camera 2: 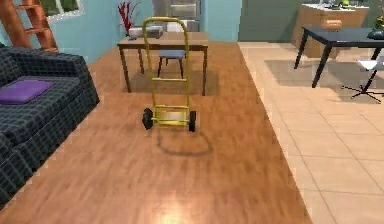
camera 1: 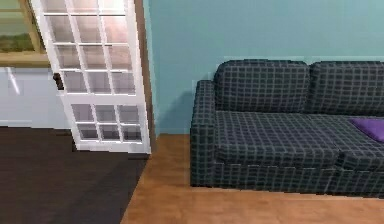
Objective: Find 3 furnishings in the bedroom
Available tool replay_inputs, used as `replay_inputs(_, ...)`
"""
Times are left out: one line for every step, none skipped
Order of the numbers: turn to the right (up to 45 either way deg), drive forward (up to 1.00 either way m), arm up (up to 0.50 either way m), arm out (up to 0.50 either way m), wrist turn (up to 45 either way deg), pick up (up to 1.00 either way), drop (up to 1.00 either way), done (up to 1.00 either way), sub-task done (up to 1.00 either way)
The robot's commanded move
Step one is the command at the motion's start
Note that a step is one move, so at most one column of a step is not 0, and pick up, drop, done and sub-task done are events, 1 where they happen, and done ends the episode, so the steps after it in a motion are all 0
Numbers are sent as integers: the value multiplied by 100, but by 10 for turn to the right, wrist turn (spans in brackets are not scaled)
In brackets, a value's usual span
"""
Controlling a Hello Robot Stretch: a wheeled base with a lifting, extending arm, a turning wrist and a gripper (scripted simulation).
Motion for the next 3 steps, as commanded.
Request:
replay_inputs(0,35,0,0,0,0,0,0,0)
replay_inputs(-390,0,0,0,0,0,0,0,0)
replay_inputs(0,45,0,0,0,0,0,0,0)
